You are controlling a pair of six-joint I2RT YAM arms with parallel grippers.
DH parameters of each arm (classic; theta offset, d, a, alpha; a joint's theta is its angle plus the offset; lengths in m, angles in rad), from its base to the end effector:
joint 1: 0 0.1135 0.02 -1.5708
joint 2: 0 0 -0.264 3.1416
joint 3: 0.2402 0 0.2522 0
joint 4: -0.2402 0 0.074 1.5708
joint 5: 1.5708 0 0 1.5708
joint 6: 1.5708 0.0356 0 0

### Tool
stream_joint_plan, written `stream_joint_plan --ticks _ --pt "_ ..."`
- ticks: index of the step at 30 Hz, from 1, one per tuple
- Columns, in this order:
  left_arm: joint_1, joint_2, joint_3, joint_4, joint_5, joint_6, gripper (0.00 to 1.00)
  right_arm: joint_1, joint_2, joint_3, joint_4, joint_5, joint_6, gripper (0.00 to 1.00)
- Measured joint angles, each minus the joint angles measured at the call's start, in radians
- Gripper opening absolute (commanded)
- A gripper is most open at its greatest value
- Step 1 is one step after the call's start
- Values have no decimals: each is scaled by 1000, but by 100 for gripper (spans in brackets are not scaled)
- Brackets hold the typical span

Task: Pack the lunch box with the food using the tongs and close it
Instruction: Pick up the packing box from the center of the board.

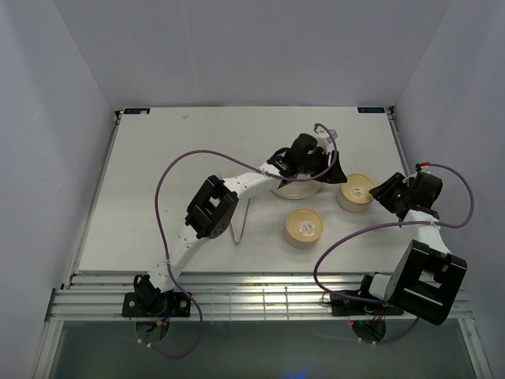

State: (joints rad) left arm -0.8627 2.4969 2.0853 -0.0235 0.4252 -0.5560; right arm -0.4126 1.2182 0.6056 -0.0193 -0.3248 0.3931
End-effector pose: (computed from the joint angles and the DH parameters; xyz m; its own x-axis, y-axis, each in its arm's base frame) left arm 0.3635 -0.4471 0.1843 -0.7265 0.1092 -0.6785 0.6497 0.4309 -0.6263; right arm 0.2342 -0.0901 0.2059 -0.4446 0.5909 -0.6732 0.3404 0.8066 0.4832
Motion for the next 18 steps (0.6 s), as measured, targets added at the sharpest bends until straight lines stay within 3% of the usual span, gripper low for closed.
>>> stream_joint_plan --ticks 18 --pt "-12 49 -30 55 32 -27 62 -1 64 -34 98 -38 20 41"
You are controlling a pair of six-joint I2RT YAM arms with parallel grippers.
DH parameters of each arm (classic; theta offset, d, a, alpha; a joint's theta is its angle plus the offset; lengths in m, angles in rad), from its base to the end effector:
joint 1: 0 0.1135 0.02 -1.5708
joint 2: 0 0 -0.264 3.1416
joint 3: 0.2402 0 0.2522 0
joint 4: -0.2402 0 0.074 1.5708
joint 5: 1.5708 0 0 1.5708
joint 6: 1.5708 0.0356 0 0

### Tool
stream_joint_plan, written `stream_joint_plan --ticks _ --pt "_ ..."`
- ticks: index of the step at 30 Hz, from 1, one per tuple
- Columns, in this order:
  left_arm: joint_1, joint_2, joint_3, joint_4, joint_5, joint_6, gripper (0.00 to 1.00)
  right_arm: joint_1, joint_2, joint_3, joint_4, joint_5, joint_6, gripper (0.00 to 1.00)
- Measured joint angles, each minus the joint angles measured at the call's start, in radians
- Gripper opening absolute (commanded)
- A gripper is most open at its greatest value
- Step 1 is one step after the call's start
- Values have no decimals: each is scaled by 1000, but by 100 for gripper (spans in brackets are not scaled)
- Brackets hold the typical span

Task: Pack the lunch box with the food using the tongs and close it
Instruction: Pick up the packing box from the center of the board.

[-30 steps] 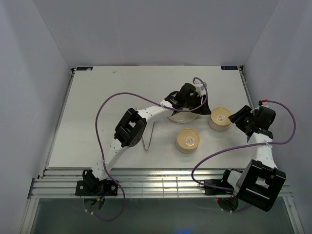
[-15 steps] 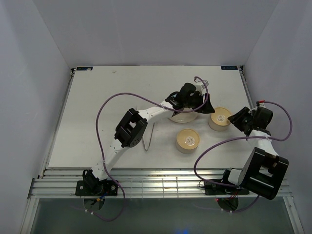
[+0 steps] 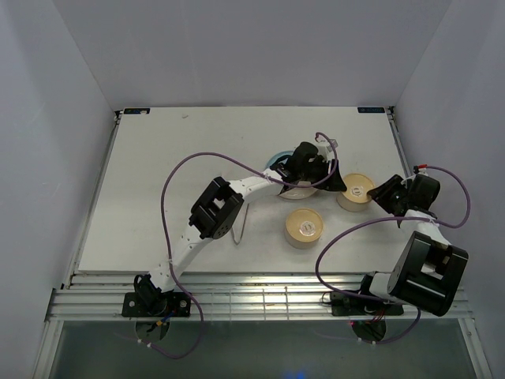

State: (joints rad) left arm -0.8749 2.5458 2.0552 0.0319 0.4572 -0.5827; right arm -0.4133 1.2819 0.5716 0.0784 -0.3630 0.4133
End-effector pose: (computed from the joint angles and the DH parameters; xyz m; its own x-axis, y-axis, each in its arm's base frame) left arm 0.3584 -0.4536 0.1522 -0.7556 0.1344 -0.6411 0.6307 0.4137 -0.6566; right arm 0.2397 -0.0913 0.1890 -0.4500 0.6073 -0.6547 0.3208 0.7941 0.5162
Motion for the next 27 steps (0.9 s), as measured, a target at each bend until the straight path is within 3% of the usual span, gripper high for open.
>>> stream_joint_plan --ticks 6,13,22,27 --pt "0 2 0 10 2 -10 62 -2 23 0 23 -15 6 41" --pt "0 12 13 9 -27 -12 62 -2 35 0 35 -21 29 53" --pt "4 13 5 50 -71 -38 60 -3 71 0 88 -29 55 48" --pt "10 21 2 81 -63 -59 48 -3 89 0 123 -37 58 38"
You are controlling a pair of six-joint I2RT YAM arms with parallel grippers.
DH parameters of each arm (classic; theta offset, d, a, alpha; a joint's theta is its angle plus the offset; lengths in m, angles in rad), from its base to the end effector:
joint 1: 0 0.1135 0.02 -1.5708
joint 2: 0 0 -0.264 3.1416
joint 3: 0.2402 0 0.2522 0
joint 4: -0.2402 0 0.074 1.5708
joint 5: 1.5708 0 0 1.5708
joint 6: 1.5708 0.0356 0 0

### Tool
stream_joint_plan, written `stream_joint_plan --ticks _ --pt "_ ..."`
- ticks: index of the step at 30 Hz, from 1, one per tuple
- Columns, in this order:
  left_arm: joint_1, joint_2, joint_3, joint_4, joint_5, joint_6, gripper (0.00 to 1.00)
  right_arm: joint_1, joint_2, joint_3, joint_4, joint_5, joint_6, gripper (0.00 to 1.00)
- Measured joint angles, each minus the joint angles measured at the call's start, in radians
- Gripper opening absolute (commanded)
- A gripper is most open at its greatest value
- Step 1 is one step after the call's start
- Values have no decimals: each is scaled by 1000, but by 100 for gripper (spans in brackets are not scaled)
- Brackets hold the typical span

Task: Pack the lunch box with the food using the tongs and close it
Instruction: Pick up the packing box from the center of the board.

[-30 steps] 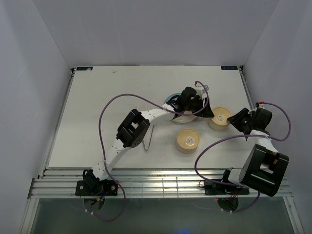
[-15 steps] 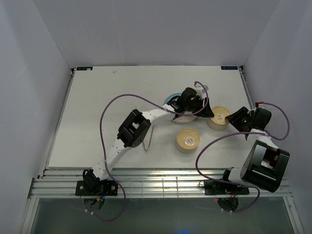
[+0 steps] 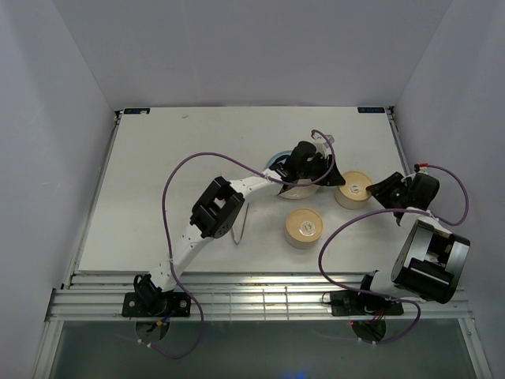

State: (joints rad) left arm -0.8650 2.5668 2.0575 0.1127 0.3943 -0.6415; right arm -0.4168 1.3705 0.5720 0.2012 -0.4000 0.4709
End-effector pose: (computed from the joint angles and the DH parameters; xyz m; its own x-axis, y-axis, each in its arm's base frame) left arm 0.3679 -0.4528 0.1487 -0.7588 0.0386 -0.6502 0.5972 0.4397 -0.6708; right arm 0.2522 -0.0965 0.1786 -0.4227 0.6442 -0.6375 0.3032 0.7634 0.5703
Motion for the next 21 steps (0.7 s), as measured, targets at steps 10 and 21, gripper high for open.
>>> stream_joint_plan --ticks 10,21 --pt "26 12 5 39 40 -30 10 5 5 0 50 -26 -14 8" --pt "43 -76 -124 42 40 -36 0 89 -50 8 -32 26 -51 8"
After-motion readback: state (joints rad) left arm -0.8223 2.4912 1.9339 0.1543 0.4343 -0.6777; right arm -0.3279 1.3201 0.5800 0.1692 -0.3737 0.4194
